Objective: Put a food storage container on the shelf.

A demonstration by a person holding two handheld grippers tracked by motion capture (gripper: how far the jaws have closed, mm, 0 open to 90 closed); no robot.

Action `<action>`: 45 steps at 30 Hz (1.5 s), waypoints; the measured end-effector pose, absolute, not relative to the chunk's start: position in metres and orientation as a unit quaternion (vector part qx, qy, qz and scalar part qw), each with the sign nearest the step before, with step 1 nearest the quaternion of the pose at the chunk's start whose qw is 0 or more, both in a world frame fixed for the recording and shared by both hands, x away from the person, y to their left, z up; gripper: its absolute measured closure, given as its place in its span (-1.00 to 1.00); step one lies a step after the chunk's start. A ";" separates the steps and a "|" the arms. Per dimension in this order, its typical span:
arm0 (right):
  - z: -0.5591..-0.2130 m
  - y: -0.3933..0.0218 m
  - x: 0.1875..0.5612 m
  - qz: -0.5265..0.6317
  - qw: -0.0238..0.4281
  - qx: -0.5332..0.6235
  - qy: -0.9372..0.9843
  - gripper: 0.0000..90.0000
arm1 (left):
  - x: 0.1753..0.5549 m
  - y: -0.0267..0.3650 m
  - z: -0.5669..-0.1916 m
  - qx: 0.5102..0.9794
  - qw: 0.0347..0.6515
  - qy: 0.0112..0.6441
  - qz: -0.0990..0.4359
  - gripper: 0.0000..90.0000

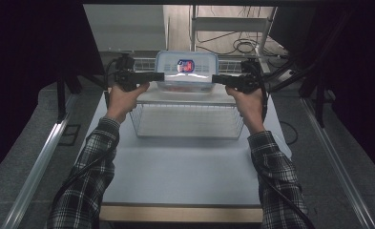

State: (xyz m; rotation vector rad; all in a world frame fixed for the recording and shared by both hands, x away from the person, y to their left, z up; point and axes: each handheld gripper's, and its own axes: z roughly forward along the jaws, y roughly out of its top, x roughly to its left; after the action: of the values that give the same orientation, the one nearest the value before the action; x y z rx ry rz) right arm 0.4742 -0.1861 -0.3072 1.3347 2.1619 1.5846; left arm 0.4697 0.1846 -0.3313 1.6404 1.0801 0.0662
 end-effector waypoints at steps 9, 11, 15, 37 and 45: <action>-0.304 -0.186 0.476 0.521 0.069 0.445 0.725 0.30 | 0.467 0.181 -0.329 0.701 0.545 0.460 0.015 -0.30; -0.302 -0.186 0.476 0.523 0.065 0.448 0.722 0.30 | 0.465 0.175 -0.330 0.724 0.516 0.456 0.026 -0.32; -0.299 -0.185 0.476 0.513 0.078 0.447 0.728 0.31 | 0.464 0.174 -0.331 0.725 0.517 0.453 0.031 -0.31; -0.298 -0.195 0.478 0.511 0.076 0.453 0.726 0.33 | 0.452 0.173 -0.334 0.718 0.549 0.428 -0.003 -0.17; -0.296 -0.193 0.474 0.512 0.090 0.444 0.730 0.30 | 0.445 0.179 -0.332 0.717 0.549 0.428 0.029 -0.15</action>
State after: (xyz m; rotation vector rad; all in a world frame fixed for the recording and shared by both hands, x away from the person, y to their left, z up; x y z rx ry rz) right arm 0.4740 -0.1934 -0.2964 1.3196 2.1713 1.5223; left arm 0.4449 0.1795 -0.3315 1.6988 1.0146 0.0692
